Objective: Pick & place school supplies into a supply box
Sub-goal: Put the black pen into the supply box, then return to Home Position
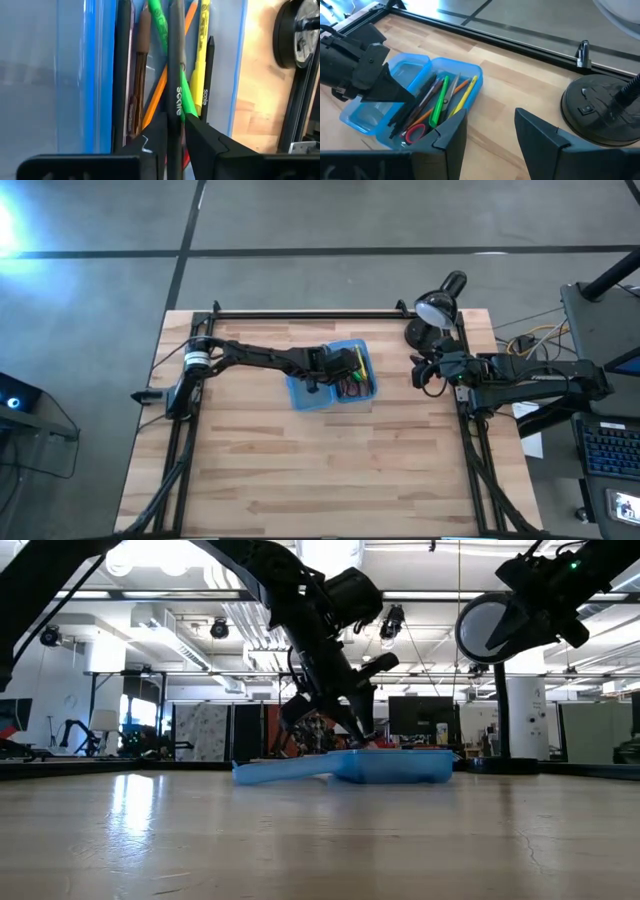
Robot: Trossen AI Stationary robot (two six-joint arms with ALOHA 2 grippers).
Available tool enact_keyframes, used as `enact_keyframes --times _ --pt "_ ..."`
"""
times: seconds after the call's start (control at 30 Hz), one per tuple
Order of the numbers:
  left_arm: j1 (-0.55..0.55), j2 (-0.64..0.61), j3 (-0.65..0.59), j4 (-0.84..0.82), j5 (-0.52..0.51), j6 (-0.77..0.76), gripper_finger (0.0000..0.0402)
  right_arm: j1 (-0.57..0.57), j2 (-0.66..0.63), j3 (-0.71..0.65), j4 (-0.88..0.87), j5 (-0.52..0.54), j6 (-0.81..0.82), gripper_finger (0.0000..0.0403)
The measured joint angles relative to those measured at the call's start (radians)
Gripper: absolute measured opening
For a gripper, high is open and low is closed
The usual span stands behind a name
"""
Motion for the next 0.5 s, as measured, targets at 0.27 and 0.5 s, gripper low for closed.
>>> enact_keyframes --times 0.27,0.5 --pt "-0.004 0.000 0.000 0.001 -0.016 0.009 0.0081 0.000 0.000 0.000 -0.001 -0.002 0.000 0.0155" --pt "-0.057 -0.071 0.057 0.002 -0.119 0.227 0.0084 0.000 -0.002 0.000 -0.001 -0.003 -0.062 0.0155"
